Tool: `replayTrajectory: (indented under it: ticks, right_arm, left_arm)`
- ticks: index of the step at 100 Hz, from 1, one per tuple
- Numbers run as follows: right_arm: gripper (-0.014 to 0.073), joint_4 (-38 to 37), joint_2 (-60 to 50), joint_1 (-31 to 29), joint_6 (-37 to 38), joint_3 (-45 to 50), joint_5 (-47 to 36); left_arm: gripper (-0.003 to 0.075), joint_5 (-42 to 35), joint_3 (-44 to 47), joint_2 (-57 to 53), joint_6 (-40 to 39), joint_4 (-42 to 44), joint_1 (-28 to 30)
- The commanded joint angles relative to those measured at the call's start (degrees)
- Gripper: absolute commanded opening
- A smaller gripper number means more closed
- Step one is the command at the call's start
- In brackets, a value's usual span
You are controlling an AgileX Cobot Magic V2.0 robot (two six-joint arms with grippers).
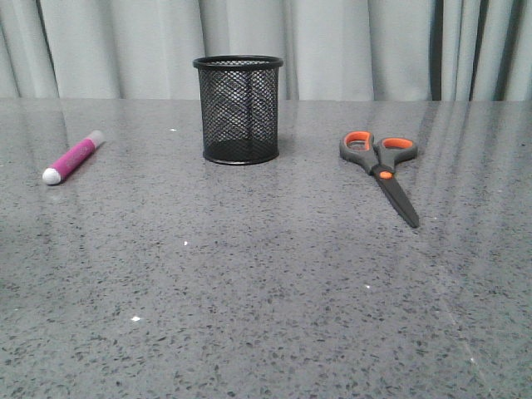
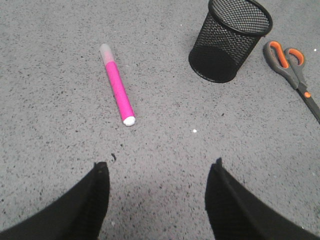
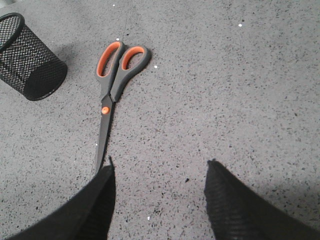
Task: Put pen and scissors into bin
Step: 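Move the left gripper toward the pink highlighter, then lower the left gripper and close it on the pink highlighter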
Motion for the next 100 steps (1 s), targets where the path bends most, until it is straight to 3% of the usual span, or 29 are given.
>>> replayTrajectory:
  ticks: [1,48,67,100]
  right_arm:
    - [0.0362,1.11,0.64,-0.29,-0.42,-2.15,-3.2]
    - [0.0362,1.11,0.64,-0.29,-0.64,-2.15,-3.65]
    - [0.0362,1.11,0.64,-0.29,-1.42,-2.15,-4.1]
    - [0.0362,1.11,0.64,-0.29,-2.35,-2.15,-4.52]
  left_arm:
    - [0.0398,-2.73,-4.12,3.46,0.78,-2.17,-0.37]
    - [0.0398,-0.68,-16.4,25.78,2.42,0.32,-0.37]
    - [0.0398,0.18,-21.55,34.09,1.84,5.45,-4.11]
    - [0.0398,0.18,-28.7,45.67,-0.17,5.95,-6.28]
